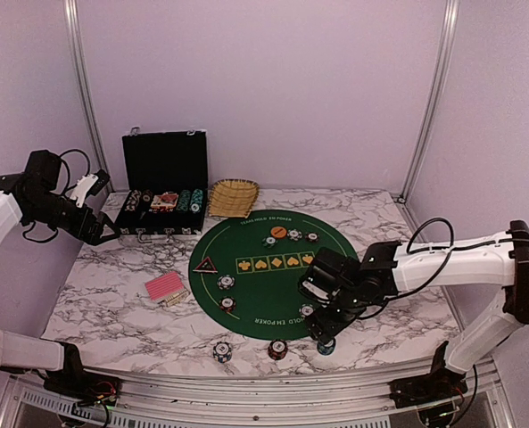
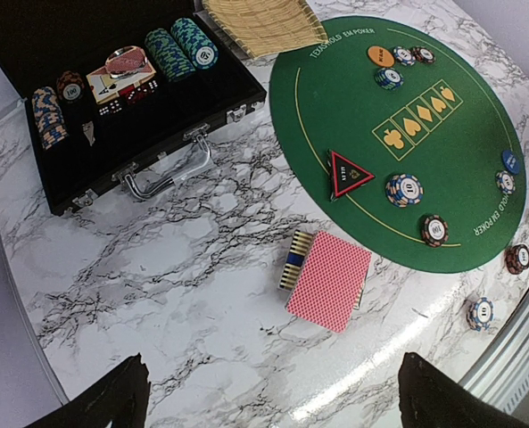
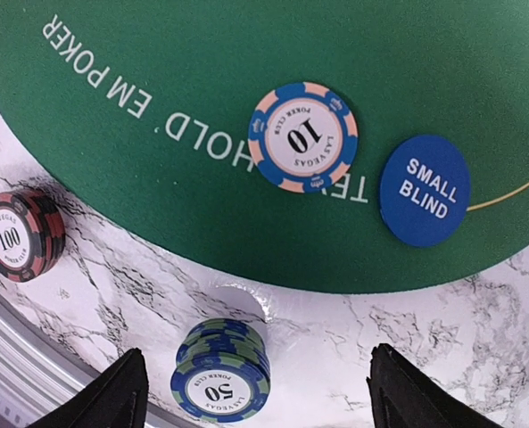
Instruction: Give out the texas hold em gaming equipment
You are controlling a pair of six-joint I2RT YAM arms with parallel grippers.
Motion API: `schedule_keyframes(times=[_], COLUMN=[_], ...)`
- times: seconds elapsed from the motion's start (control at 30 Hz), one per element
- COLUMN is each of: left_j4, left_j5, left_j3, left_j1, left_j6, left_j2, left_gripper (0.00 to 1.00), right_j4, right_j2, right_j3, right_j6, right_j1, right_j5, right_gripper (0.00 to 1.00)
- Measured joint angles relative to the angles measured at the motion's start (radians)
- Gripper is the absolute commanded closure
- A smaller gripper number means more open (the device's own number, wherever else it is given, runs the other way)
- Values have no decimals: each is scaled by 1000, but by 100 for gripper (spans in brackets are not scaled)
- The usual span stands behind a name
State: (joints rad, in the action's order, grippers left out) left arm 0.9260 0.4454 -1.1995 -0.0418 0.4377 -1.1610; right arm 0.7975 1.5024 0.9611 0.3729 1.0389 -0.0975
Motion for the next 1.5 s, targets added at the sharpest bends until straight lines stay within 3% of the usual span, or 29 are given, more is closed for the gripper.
schedule_keyframes(times=[0.63, 0.97, 1.5], left_j4=[0, 0, 0], left_j5=[0, 0, 4], left_j3=[0, 0, 0], left_j1=[0, 0, 0], left_j6=[0, 0, 0], left_j2=[0, 0, 0], left_gripper=[1, 1, 1], right_j4=[-49, -61, 29], right_j2=[26, 36, 25], right_j3=[-64, -70, 13], right_j6=[2, 1, 2], right_j1=[1, 2, 26], right_j5=[62, 69, 66], right_gripper=[41, 62, 69])
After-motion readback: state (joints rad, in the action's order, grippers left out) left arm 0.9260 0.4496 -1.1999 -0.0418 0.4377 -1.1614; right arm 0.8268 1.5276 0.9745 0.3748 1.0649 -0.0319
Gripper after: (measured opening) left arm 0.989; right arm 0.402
